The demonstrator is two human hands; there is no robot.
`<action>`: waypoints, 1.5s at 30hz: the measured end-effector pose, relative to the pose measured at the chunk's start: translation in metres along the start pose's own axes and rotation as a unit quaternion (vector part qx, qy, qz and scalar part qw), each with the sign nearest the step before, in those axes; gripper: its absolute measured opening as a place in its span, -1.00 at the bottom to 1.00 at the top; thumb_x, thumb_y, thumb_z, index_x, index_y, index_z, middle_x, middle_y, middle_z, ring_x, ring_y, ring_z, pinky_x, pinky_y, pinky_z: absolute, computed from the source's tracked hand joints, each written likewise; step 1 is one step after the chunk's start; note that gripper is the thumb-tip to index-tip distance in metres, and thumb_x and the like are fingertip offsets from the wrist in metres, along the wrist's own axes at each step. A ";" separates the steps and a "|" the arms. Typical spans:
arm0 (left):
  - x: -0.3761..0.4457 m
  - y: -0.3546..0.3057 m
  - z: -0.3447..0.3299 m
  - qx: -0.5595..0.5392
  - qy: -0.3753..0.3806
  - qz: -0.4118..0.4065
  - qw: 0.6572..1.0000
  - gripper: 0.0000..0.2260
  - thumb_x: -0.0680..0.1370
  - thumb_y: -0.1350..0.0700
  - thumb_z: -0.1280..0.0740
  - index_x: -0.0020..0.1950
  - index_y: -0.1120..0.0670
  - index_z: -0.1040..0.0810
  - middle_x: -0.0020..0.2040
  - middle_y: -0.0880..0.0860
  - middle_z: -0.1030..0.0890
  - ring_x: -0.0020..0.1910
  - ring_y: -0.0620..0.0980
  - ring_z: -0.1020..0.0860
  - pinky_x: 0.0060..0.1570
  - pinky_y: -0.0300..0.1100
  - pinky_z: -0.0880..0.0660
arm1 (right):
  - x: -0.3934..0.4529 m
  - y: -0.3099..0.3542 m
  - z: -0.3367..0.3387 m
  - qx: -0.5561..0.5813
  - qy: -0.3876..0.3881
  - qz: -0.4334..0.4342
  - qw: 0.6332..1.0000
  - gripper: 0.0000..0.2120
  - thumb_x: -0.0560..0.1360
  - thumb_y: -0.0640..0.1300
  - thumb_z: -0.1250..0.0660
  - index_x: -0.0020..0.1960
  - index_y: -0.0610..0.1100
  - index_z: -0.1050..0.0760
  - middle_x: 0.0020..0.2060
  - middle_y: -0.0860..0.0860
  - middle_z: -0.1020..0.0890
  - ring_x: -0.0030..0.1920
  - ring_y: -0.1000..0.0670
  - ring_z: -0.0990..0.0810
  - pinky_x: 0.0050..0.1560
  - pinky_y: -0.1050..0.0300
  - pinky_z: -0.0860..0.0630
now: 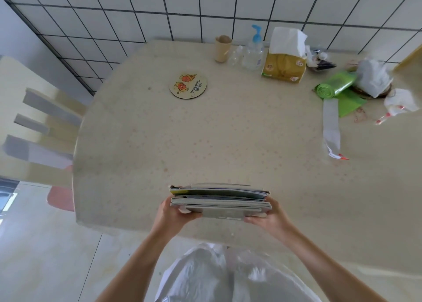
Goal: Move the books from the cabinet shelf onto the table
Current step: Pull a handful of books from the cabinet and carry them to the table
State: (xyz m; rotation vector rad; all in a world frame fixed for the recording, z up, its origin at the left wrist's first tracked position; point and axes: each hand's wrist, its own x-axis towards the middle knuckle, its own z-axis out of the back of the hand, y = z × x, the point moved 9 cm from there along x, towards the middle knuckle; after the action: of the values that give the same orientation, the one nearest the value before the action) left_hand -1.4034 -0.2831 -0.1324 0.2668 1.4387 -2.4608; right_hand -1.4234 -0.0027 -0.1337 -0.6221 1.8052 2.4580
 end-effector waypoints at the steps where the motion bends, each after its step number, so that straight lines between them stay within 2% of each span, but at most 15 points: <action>1: 0.001 -0.004 0.001 0.009 0.002 0.001 1.000 -0.60 0.16 0.02 -0.66 -0.06 -0.05 -0.65 -0.18 -0.45 -0.61 -0.13 -0.44 -0.58 -0.13 -0.51 -0.47 | 0.002 -0.002 0.001 0.013 0.005 -0.003 1.000 -0.49 0.04 0.20 -0.65 -0.04 0.26 -0.61 -0.18 0.25 -0.69 -0.13 0.21 -0.61 -0.01 0.14 -0.60; 3: 0.005 -0.009 0.000 0.005 0.013 0.013 1.000 -0.59 0.18 0.20 -0.66 -0.12 -0.11 -0.61 -0.24 -0.49 -0.59 -0.17 -0.46 -0.57 -0.20 -0.55 -0.43 | 0.006 0.000 0.005 0.001 0.005 -0.005 1.000 -0.46 0.05 0.26 -0.62 -0.03 0.14 -0.62 -0.14 0.25 -0.70 -0.08 0.16 -0.63 0.06 0.03 -0.60; 6: 0.017 -0.013 0.001 -0.005 0.043 0.040 0.998 -0.53 0.17 0.21 -0.66 -0.17 -0.23 -0.55 -0.28 -0.33 -0.65 -0.21 -0.27 -0.61 -0.15 -0.41 -0.51 | 0.013 0.008 0.005 -0.024 0.028 -0.013 0.999 -0.58 0.20 -0.14 -0.63 -0.04 0.20 -0.61 -0.06 0.31 -0.69 0.03 0.21 -0.64 0.21 -0.12 -0.54; 8: 0.030 -0.016 0.002 -0.033 0.070 0.060 0.995 -0.54 0.11 0.20 -0.67 -0.16 -0.16 -0.60 -0.24 -0.17 -0.69 -0.15 -0.06 -0.66 -0.12 -0.20 -0.59 | 0.021 0.016 0.005 -0.015 0.047 -0.038 0.998 -0.53 0.31 -0.31 -0.55 0.04 0.16 -0.58 0.00 0.26 -0.69 0.10 0.15 -0.63 0.25 -0.13 -0.52; 9: 0.037 -0.018 0.003 -0.046 0.075 0.069 0.994 -0.53 0.11 0.25 -0.67 -0.12 -0.09 -0.60 -0.22 -0.11 -0.70 -0.15 0.02 -0.66 -0.16 -0.17 -0.61 | 0.026 0.020 0.005 0.004 0.060 -0.055 0.997 -0.53 0.35 -0.33 -0.51 0.10 0.12 -0.55 0.03 0.21 -0.69 0.11 0.13 -0.64 0.24 -0.09 -0.53; 12: 0.058 -0.027 0.008 -0.085 0.062 0.106 0.989 -0.56 0.20 0.32 -0.62 -0.03 0.06 -0.56 -0.13 0.02 -0.70 -0.14 0.08 -0.67 -0.16 -0.11 -0.64 | 0.042 0.034 0.003 0.079 0.114 -0.111 0.984 -0.58 0.43 -0.29 -0.45 0.23 -0.02 -0.48 0.10 0.06 -0.68 0.13 0.05 -0.64 0.20 0.04 -0.55; 16: 0.083 -0.025 0.004 -0.176 0.031 0.182 0.967 -0.55 0.30 0.20 -0.60 0.09 0.07 -0.49 -0.07 0.10 -0.71 -0.10 0.14 -0.69 -0.07 0.13 -0.63 | 0.069 0.035 0.003 0.195 0.099 -0.193 0.956 -0.52 0.47 -0.26 -0.42 0.33 -0.10 -0.36 0.16 -0.07 -0.65 0.18 -0.09 -0.61 0.26 -0.13 -0.50; 18: 0.094 -0.023 -0.003 -0.201 0.033 0.219 0.954 -0.54 0.32 0.14 -0.59 0.12 0.04 -0.47 -0.05 0.12 -0.71 -0.11 0.16 -0.70 -0.08 0.21 -0.62 | 0.082 0.035 0.005 0.189 0.065 -0.222 0.954 -0.54 0.51 -0.22 -0.38 0.33 -0.07 -0.29 0.17 -0.09 -0.60 0.16 -0.12 -0.60 0.24 -0.20 -0.50; 22: 0.108 -0.018 -0.014 -0.181 0.031 0.275 0.944 -0.54 0.33 0.01 -0.59 0.13 -0.03 -0.48 -0.06 0.10 -0.71 -0.15 0.13 -0.71 -0.13 0.22 -0.63 | 0.101 0.029 0.005 0.163 0.046 -0.272 0.947 -0.61 0.56 -0.12 -0.33 0.29 -0.02 -0.23 0.14 -0.12 -0.60 0.09 -0.17 -0.63 0.14 -0.30 -0.53; 28: 0.128 -0.017 -0.019 -0.150 0.044 0.307 0.939 -0.53 0.34 -0.01 -0.59 0.15 -0.04 -0.46 -0.08 0.10 -0.71 -0.13 0.14 -0.70 -0.11 0.19 -0.64 | 0.118 0.017 0.001 0.175 0.032 -0.320 0.931 -0.66 0.58 -0.11 -0.29 0.30 -0.05 -0.26 0.09 -0.10 -0.61 0.02 -0.13 -0.62 0.04 -0.20 -0.56; 33: 0.139 -0.008 -0.017 -0.120 0.049 0.314 0.940 -0.49 0.27 -0.03 -0.62 0.12 -0.03 -0.48 -0.08 0.11 -0.71 -0.13 0.15 -0.70 -0.09 0.22 -0.63 | 0.128 0.007 -0.003 0.179 0.029 -0.329 0.927 -0.65 0.57 -0.11 -0.30 0.29 -0.01 -0.26 0.10 -0.07 -0.61 0.07 -0.13 -0.62 0.14 -0.28 -0.53; 36: 0.138 -0.007 -0.014 -0.109 0.034 0.315 0.942 -0.50 0.27 -0.04 -0.62 0.09 -0.02 -0.48 -0.07 0.08 -0.70 -0.12 0.13 -0.69 -0.08 0.17 -0.63 | 0.127 0.005 -0.004 0.162 0.026 -0.317 0.934 -0.65 0.58 -0.06 -0.28 0.28 -0.01 -0.22 0.11 -0.03 -0.58 0.05 -0.08 -0.62 0.06 -0.19 -0.57; 39: 0.134 -0.006 -0.013 -0.097 0.026 0.310 0.945 -0.54 0.30 -0.02 -0.60 0.09 0.02 -0.50 -0.05 0.05 -0.68 -0.10 0.09 -0.68 -0.08 0.14 -0.64 | 0.127 0.005 0.000 0.115 0.001 -0.286 0.951 -0.62 0.56 -0.01 -0.30 0.30 -0.02 -0.24 0.17 -0.04 -0.55 0.11 -0.06 -0.60 0.09 -0.12 -0.57; 42: 0.133 -0.004 -0.012 -0.090 0.024 0.304 0.948 -0.63 0.36 0.03 -0.56 0.08 0.06 -0.54 -0.05 0.05 -0.69 -0.09 0.08 -0.67 -0.08 0.11 -0.64 | 0.127 0.007 0.006 0.036 -0.009 -0.257 0.966 -0.71 0.53 0.00 -0.34 0.17 0.05 -0.30 0.16 0.00 -0.55 0.15 -0.04 -0.57 0.17 -0.12 -0.54; 45: 0.135 -0.009 -0.011 -0.045 0.024 0.266 0.963 -0.53 0.28 -0.06 -0.57 0.10 0.06 -0.55 0.01 0.07 -0.69 -0.04 0.09 -0.66 0.01 0.14 -0.61 | 0.122 0.010 0.007 -0.006 -0.003 -0.248 0.969 -0.75 0.53 -0.10 -0.31 0.15 0.02 -0.31 0.20 -0.03 -0.56 0.15 -0.05 -0.56 0.19 -0.16 -0.53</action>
State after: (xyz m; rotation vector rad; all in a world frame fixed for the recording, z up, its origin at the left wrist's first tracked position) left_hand -1.5341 -0.2889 -0.1699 0.6082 1.2840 -1.9605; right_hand -1.5405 -0.0249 -0.1633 -0.9320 1.4112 2.1281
